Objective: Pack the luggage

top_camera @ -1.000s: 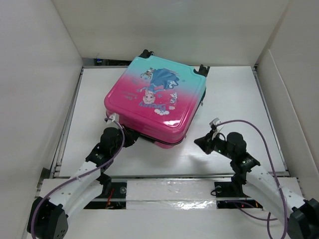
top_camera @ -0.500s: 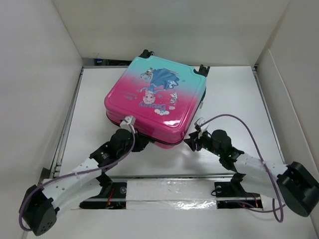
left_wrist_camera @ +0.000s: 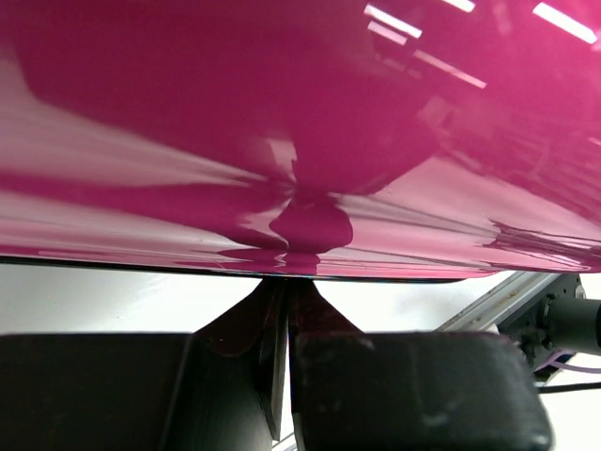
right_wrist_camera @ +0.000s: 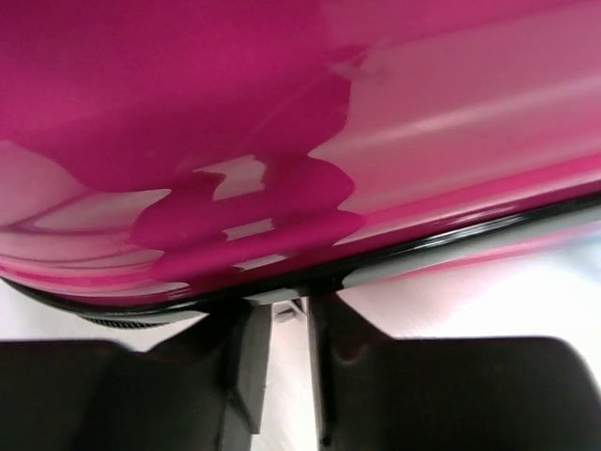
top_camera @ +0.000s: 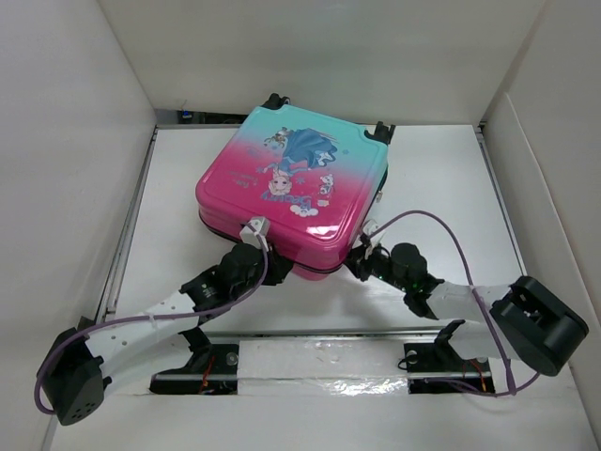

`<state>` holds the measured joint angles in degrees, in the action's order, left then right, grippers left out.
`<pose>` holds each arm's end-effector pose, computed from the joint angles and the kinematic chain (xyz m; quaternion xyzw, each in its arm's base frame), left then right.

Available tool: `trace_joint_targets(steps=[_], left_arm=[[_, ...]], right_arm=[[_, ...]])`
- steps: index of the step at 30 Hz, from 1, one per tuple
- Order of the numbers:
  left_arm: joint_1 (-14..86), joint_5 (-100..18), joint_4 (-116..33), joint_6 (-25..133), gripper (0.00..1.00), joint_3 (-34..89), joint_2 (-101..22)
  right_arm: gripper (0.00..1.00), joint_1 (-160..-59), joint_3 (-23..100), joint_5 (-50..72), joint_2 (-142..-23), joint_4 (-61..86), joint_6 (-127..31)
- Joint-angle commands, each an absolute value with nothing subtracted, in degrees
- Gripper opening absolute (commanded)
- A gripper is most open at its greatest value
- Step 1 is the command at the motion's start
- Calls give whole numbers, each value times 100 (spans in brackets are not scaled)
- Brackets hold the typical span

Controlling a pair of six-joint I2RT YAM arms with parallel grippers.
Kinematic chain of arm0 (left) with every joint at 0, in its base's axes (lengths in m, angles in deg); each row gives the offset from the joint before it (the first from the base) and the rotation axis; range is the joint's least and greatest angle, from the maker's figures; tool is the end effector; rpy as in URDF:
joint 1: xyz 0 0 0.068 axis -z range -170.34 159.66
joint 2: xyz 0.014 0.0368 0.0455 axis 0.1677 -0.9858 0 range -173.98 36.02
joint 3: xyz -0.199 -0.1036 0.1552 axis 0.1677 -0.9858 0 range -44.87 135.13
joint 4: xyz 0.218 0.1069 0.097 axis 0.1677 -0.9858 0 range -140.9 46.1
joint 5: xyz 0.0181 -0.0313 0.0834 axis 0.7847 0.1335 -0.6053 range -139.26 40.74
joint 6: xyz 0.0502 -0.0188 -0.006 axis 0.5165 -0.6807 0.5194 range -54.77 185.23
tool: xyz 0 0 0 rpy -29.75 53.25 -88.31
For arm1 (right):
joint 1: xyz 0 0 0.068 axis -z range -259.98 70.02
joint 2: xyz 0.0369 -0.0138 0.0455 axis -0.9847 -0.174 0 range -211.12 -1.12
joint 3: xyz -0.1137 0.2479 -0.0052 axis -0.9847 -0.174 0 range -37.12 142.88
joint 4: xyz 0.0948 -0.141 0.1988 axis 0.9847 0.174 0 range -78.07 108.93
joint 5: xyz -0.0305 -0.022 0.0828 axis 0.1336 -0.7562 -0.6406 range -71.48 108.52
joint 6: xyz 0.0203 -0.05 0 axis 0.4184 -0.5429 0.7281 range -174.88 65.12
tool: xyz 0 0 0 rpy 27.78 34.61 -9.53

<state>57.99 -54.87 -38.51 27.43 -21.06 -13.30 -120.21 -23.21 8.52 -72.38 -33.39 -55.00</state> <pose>0.1340 -0.1452 0.2246 0.0473 0.8179 -0.3613 0.4453 0.1675 0.1498 0.1667 -0.3186 0.7079 0.2785 0.5655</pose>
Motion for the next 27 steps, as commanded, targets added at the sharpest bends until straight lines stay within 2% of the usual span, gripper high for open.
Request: trace_joint_targets(steps=[1, 2, 6, 9, 10, 13, 17, 18, 19, 20, 24, 27], left_arm=[[5808, -5805, -3512, 2753, 0, -2069, -1188], [5808, -5884, -3450, 2744, 0, -2105, -1127], [5808, -5630, -3169, 2761, 3, -2193, -1188], [5808, -5367, -2836, 2831, 12, -2237, -1337], [5808, -5305, -2582, 2893, 17, -2220, -1398], [5808, -5330, -2020, 2920, 24, -2123, -1513], [5808, -5672, -1631, 2937, 25, -1781, -1925], [5808, -5761, -1595, 2928, 25, -1702, -1987], [5808, -5831, -1543, 2911, 25, -1544, -2058], [5808, -5936, -1507, 2920, 25, -1482, -2171], [5808, -5973, -1437, 2955, 26, -1069, -2488], [5808, -5771, -1332, 2928, 26, -840, -2866]], right_arm=[[21, -12085, -2367, 1034, -7485, -5054, -5093], [14, -12085, -2445, 1069, -7555, -5456, -5023], [1, -12190, -2569, 1192, -7933, -6347, -4767], [0, -12462, -2648, 1350, -7996, -6577, -4583], [0, -12550, -2631, 1420, -7935, -6098, -4530], [0, -13094, -2491, 1736, -7408, -4832, -4565], [0, -13963, -2472, 2971, -6469, -2723, -4451], [0, -14340, -2473, 3272, -5883, -2449, -4451], [0, -14343, -2142, 3432, -5617, -1297, -4381], [0, -14344, -1947, 3451, -5440, -764, -4398], [0, -14536, -1349, 2872, -5244, 391, -4372], [0, -15247, -1181, 3020, -5446, 587, -3960]])
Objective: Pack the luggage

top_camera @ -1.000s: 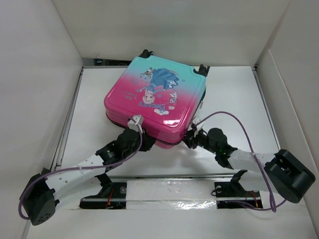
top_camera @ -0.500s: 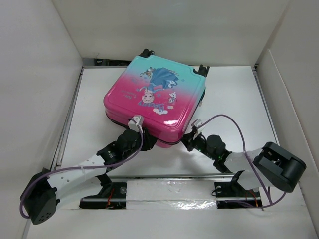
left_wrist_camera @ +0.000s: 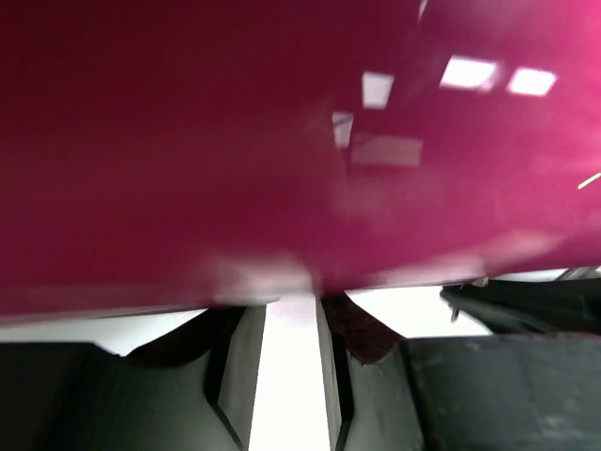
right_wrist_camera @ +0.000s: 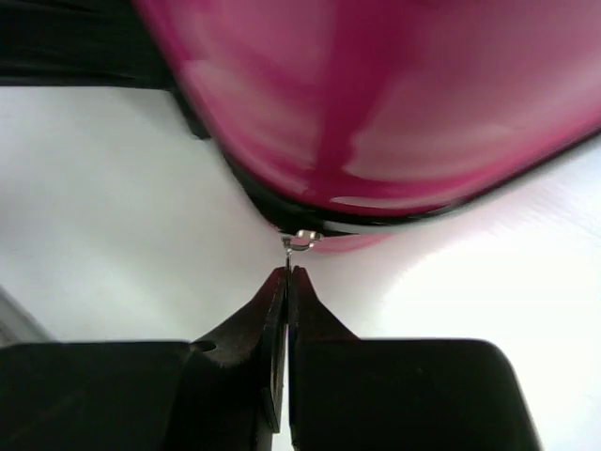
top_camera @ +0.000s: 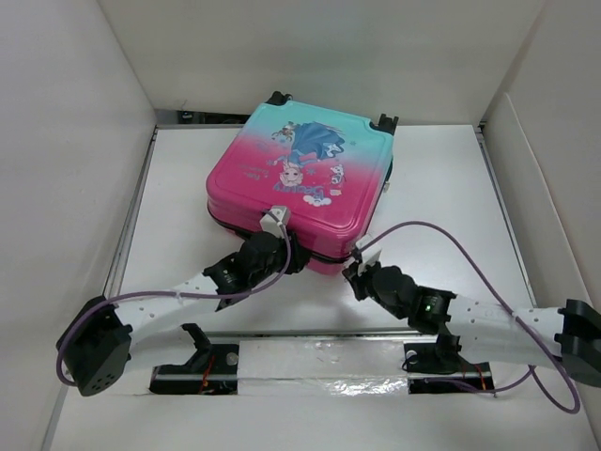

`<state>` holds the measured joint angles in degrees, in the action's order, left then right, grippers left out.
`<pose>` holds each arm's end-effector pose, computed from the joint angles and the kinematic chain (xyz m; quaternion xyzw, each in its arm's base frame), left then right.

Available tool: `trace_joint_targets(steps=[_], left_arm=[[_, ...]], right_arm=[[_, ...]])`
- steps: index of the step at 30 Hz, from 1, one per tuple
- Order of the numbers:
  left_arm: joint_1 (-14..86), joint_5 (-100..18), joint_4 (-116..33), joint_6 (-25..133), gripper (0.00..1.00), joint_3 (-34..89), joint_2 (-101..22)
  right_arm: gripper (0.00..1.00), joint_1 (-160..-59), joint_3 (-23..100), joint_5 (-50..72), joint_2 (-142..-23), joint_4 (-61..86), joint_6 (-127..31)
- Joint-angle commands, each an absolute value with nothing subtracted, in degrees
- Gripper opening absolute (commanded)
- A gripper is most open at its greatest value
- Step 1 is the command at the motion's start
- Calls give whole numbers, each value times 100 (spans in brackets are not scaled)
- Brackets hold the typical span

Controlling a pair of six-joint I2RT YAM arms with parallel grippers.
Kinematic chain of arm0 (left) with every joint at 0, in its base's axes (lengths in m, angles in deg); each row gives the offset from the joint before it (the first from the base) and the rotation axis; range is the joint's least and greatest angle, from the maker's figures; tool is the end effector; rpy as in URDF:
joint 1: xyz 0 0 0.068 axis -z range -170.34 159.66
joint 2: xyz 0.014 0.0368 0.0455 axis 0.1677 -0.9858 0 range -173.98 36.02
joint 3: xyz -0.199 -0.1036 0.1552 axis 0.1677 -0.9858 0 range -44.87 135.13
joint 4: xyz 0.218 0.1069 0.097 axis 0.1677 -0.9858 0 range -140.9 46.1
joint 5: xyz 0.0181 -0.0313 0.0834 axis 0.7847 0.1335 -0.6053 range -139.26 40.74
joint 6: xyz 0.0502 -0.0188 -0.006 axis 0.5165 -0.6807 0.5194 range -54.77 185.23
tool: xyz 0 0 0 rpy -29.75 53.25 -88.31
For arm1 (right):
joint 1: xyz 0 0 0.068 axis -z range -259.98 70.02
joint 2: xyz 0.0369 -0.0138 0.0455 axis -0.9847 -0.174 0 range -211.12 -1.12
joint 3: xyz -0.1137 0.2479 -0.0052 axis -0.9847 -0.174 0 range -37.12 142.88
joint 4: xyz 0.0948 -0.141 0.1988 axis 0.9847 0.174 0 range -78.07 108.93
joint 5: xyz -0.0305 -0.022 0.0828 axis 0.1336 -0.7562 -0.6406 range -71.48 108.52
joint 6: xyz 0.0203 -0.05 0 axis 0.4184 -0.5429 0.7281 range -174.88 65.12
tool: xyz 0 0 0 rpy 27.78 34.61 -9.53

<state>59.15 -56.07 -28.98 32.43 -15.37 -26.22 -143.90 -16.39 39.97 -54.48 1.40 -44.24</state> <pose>0.1589 -0.1793 0.2315 0.0825 0.8032 -0.3508 0.4744 0.0998 0.1744 0.2033 -0.2726 0.7751 0.2095 0.5301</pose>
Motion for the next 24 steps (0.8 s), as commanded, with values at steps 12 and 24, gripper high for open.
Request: trace_joint_targets(steps=[12, 24], left_arm=[[5933, -5734, -1796, 2849, 40, -636, -3194], [3165, -5982, -3547, 2174, 59, -1015, -354]], right_arm=[[0, -16032, -670, 4769, -6855, -1454, -3325], [0, -15785, -1576, 4049, -5298, -680, -3317]])
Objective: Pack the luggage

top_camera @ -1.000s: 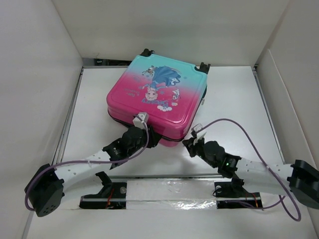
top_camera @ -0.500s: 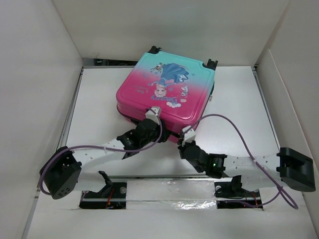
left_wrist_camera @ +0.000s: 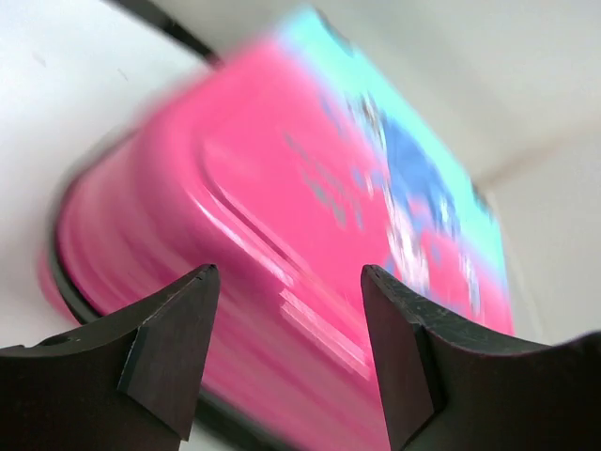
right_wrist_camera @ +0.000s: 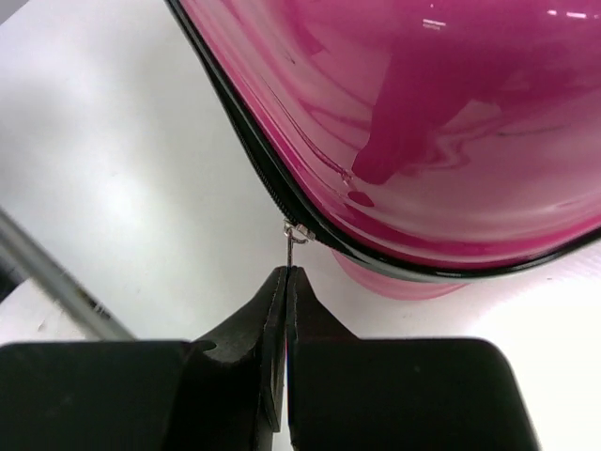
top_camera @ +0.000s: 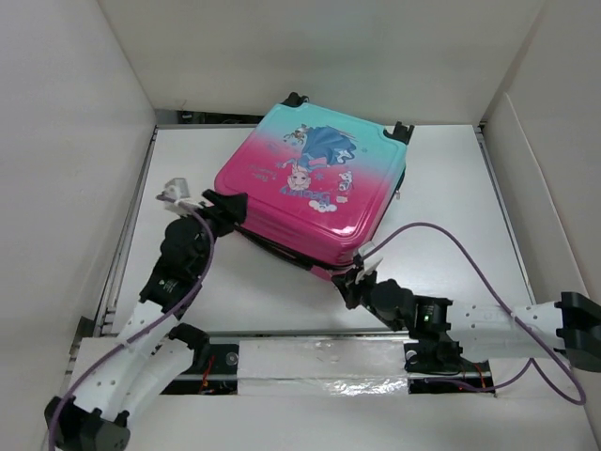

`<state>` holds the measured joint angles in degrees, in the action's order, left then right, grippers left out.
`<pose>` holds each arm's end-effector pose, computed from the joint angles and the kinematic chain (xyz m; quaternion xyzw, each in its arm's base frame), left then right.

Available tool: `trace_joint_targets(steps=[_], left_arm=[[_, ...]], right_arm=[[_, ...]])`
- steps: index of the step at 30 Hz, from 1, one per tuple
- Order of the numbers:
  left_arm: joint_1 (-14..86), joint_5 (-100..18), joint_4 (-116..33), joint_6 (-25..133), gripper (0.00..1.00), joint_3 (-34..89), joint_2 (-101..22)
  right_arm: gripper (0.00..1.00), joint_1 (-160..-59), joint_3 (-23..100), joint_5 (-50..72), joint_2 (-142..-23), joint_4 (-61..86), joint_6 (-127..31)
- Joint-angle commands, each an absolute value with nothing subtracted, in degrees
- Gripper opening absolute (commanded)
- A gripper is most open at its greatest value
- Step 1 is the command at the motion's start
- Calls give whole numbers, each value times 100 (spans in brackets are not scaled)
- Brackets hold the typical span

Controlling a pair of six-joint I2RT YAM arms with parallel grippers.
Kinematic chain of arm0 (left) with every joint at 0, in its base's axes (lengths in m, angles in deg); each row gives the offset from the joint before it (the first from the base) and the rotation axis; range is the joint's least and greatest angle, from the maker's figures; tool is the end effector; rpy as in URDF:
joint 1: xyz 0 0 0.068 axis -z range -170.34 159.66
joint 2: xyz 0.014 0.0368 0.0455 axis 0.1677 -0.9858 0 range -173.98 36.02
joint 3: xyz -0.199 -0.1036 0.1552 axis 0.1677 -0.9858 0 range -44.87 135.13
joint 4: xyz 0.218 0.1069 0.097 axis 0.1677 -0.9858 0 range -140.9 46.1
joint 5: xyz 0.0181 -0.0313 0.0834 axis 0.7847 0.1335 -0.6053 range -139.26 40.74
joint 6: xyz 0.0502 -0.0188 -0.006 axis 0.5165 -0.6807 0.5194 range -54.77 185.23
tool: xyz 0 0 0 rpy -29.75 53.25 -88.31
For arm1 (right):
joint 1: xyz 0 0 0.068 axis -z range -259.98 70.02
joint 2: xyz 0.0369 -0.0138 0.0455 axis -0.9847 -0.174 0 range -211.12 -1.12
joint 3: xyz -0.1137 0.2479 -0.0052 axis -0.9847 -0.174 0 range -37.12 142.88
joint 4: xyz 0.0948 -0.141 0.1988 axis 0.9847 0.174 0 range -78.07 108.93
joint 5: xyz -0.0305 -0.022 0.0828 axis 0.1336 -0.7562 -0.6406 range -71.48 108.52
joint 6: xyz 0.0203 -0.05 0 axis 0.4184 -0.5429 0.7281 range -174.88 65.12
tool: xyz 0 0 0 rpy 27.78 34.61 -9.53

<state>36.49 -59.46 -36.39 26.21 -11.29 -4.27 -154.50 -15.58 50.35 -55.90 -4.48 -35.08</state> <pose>0.1617 -0.0746 0.3166 -0.1371 0.6887 -0.3331 0.6292 0.0729 0.1930 0.2147 -0.2098 0.7609 0.2705 0.5512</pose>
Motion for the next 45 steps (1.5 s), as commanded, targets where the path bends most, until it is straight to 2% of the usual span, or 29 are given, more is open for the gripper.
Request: trace_joint_targets(steps=[1, 6, 9, 11, 15, 16, 20, 24, 28, 32, 35, 38, 45], left_arm=[[2937, -5877, -3250, 2051, 58, -1137, -318], [1469, -5201, -2791, 1444, 57, -1156, -914], [539, -4199, -2036, 1076, 54, -1314, -1731], [369, -3847, -1797, 1082, 52, -1148, -2554], [315, -3390, -1579, 1197, 49, -1067, -3315], [463, -3310, -1186, 1127, 48, -1268, -3341], [702, -3337, -1217, 1328, 48, -1148, -3595], [956, -3028, -1085, 1373, 47, -1068, -3851], [1965, -3571, -1024, 1469, 46, -1488, -3658], [2828, -3968, -646, 1320, 46, -2050, -3561], [3346, -3978, -93, 1031, 45, -2490, -3605], [3760, -4109, 101, 846, 45, -2719, -3483], [3761, -4293, -426, 1021, 45, -2966, -2736]], right_arm=[[0, -15785, -1585, 4014, -5245, -644, -3325], [0, -15785, -1532, 3899, -5244, -486, -3378], [0, -15785, -1523, 3873, -5402, -468, -3343], [0, -15785, -1541, 3934, -5473, -512, -3264], [0, -15785, -1673, 4014, -5666, -749, -3124], [0, -15785, -1681, 4022, -5788, -776, -3071], [0, -15785, -1726, 4275, -6079, -961, -3071], [0, -15611, -1620, 4506, -5861, -618, -3316], [0, -15145, -1743, 4207, -5264, -346, -3588], [0, -15143, -1682, 3927, -5112, -335, -3686], [0, -15204, -1463, 3522, -5936, -931, -3712], [0, -15458, -630, 3346, -7216, -1232, -4035], [0, -15662, 2165, 2302, -9556, -1093, -5012]])
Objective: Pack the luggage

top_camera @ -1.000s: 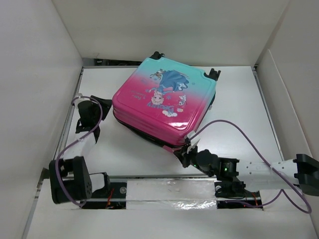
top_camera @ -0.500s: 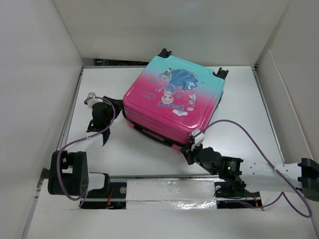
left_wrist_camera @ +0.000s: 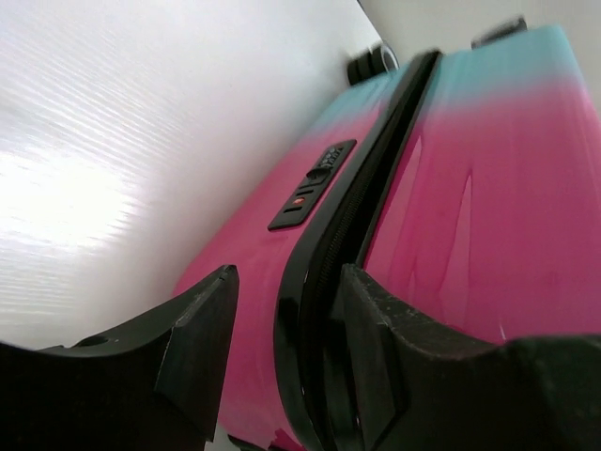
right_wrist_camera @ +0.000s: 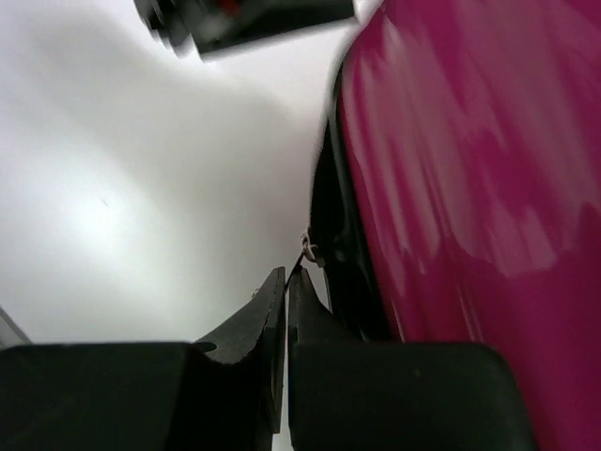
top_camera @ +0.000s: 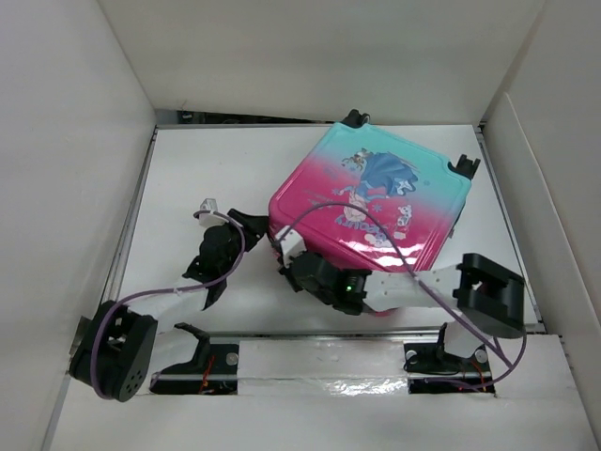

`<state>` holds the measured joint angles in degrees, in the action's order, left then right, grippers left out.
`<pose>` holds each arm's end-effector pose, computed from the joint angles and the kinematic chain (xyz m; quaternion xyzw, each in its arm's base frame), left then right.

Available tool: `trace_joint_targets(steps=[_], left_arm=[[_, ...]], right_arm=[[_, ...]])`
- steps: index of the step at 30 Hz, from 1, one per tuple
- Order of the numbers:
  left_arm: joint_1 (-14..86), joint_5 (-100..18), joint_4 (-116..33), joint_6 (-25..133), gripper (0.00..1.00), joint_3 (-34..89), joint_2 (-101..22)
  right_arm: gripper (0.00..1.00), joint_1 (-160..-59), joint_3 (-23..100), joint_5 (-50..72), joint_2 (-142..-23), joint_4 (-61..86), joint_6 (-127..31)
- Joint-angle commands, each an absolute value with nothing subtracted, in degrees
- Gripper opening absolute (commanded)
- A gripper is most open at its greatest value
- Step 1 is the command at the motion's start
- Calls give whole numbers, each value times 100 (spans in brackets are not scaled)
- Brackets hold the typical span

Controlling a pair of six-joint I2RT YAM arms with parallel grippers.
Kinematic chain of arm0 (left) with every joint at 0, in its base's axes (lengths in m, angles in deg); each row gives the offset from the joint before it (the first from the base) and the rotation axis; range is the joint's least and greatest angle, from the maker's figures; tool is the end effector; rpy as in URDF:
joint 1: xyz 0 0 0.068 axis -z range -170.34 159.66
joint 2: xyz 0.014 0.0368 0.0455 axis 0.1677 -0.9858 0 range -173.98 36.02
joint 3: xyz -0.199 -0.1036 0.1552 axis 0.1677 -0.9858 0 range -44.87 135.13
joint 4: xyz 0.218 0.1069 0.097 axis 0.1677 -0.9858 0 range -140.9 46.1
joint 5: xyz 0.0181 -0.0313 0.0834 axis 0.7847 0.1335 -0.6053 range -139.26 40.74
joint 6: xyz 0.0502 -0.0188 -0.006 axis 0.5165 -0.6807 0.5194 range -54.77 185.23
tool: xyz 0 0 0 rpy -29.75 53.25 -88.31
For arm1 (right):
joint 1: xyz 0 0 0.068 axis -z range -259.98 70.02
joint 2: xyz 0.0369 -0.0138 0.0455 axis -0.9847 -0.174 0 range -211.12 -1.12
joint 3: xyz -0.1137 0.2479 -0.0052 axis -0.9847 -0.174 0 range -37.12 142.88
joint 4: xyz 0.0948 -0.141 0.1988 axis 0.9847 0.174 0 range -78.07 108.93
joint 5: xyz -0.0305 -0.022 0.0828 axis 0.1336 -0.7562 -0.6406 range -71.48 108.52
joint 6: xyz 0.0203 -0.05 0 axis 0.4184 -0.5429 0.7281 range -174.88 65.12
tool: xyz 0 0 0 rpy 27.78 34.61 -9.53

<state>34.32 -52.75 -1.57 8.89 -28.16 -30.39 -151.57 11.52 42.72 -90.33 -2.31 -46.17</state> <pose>0.2074 -0.0927 0.1933 -0.2242 0.7168 -0.4112 0.5166 0.1202 0.3151 0.2163 -0.3390 0.7664 0.1964 0.5090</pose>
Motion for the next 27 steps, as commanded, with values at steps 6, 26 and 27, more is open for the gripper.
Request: trace_joint_targets(steps=[6, 26, 27], left_arm=[[2698, -3872, -926, 1459, 46, -3292, -1901], [2644, -3986, -1033, 1874, 48, -3072, -1865], [2644, -3969, -998, 1909, 48, -3081, -1874]], right_arm=[[0, -15662, 2547, 2055, -9535, -881, -5285], [57, -10269, 175, 4244, -2838, 2755, -3792], [90, -9665, 138, 3999, -2671, 2888, -3670]])
